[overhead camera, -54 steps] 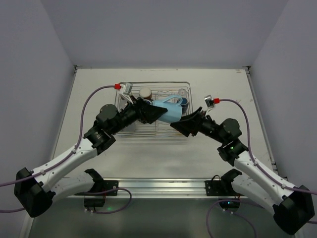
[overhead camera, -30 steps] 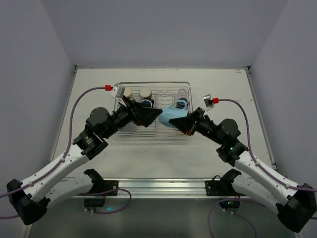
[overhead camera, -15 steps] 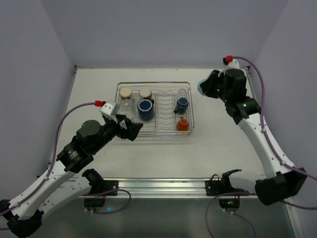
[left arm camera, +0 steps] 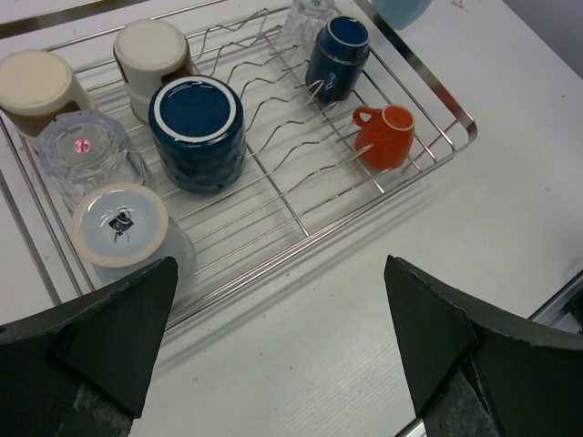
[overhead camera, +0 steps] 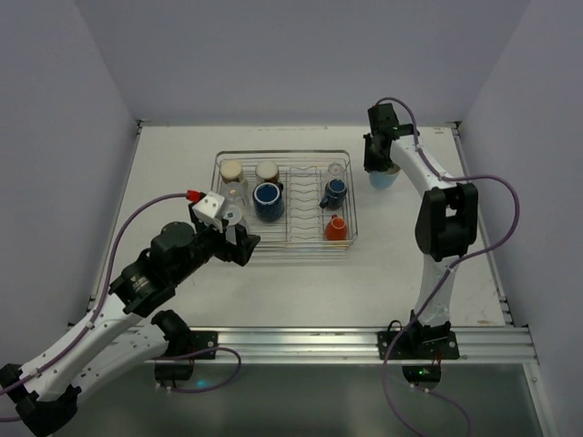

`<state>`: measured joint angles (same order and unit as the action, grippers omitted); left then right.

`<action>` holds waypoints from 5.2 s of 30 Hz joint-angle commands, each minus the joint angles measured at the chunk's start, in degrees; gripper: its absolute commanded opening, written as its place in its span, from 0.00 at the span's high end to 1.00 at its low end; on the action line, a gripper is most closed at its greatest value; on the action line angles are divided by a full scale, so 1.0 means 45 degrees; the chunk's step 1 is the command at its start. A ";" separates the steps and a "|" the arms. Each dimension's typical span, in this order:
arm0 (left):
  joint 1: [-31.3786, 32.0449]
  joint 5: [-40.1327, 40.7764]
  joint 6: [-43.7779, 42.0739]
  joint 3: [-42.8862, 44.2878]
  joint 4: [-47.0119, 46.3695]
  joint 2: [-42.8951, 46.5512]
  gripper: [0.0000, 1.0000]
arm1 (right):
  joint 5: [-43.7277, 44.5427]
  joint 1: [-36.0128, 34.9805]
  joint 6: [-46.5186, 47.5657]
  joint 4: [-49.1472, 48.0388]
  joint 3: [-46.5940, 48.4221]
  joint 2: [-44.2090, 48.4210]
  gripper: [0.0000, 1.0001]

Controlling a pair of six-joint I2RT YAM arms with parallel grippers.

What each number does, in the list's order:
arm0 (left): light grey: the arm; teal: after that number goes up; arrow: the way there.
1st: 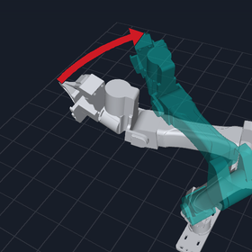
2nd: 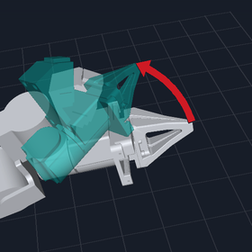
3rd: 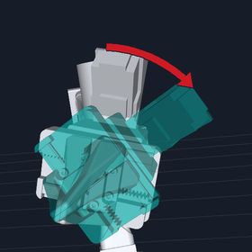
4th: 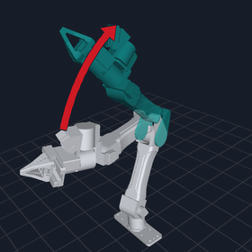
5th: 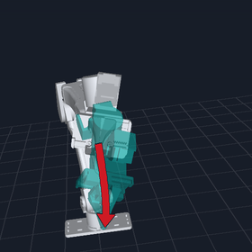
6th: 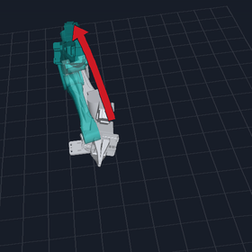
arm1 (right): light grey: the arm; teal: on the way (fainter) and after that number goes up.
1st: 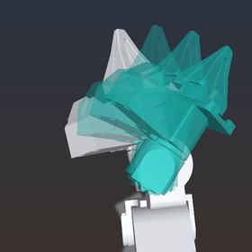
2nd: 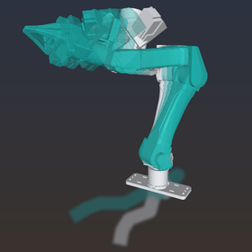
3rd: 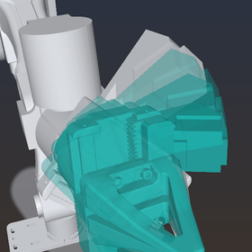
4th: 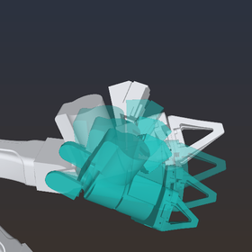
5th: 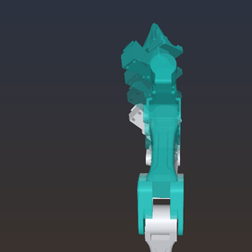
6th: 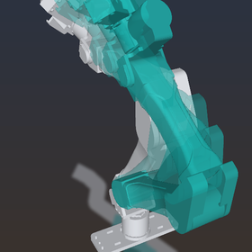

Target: Unload the cups from the dish rack

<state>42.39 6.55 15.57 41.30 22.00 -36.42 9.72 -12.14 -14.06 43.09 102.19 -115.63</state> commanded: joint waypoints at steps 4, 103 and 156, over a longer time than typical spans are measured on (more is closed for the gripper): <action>-0.0045 -0.0030 -0.0394 -0.0154 -0.0182 -0.0245 0.00 | 0.0107 0.0276 0.0860 0.0151 0.2212 -0.1314 1.00; -0.2057 -0.2914 0.4832 0.2407 -0.6622 -0.5836 0.98 | -0.7880 -0.3532 -0.7342 -1.5800 -1.5189 1.4154 0.10; -0.0924 -0.3275 0.3774 0.1639 -0.3902 -0.1734 0.00 | -0.7122 -0.5019 -0.6057 -1.4295 -1.4449 1.4172 1.00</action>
<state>38.63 -12.99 44.77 42.83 -8.38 -48.73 -28.71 -36.21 -46.81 -30.63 33.43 -54.54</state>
